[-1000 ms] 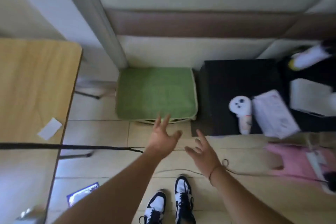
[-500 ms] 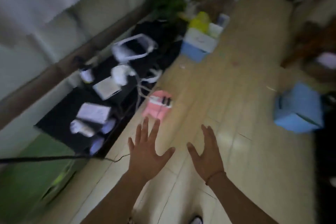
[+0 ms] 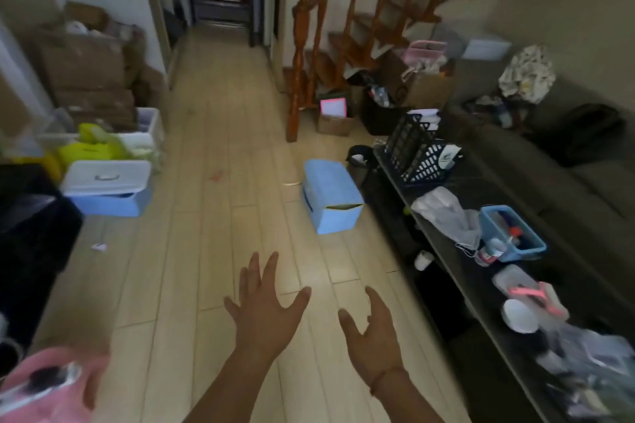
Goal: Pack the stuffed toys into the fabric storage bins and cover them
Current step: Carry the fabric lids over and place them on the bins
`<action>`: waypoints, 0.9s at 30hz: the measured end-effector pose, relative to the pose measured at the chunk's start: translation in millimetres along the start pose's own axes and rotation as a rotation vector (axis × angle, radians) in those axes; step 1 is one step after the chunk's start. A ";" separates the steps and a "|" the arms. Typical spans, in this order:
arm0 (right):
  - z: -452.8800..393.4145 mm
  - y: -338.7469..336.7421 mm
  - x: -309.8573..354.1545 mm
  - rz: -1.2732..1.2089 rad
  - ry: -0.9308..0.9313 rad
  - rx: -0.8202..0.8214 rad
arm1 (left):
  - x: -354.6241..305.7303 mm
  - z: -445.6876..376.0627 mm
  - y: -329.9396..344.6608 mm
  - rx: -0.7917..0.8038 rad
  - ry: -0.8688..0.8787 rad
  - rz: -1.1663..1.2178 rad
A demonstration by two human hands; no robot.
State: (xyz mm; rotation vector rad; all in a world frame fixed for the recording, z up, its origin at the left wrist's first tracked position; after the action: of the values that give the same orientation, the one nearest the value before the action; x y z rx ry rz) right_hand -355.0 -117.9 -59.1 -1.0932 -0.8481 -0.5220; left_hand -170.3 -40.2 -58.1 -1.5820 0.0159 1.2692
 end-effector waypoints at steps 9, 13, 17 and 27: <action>-200.0 -6.3 24.2 -0.119 0.100 0.037 | -60.4 -172.2 68.3 0.072 -0.060 0.012; -284.9 -1.2 34.2 -0.138 0.207 0.063 | -88.9 -263.4 90.9 0.120 -0.119 0.068; -368.1 -14.2 37.4 -0.130 0.271 0.075 | -131.8 -353.6 120.0 0.203 -0.068 0.006; -610.1 -18.0 16.9 -0.207 0.493 0.119 | -185.1 -577.4 182.9 0.195 -0.074 -0.096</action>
State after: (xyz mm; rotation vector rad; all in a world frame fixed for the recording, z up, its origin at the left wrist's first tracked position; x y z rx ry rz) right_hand -154.5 -685.7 -160.6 -0.7241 -0.5493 -0.8618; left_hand 47.0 -631.4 -124.1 -1.3534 0.0166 1.2125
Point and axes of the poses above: each hand's wrist, its own z-axis away from the middle knuckle, its own y-axis out of the palm, x = y × z, the point moved 6 cm from there along -z, towards the middle knuckle
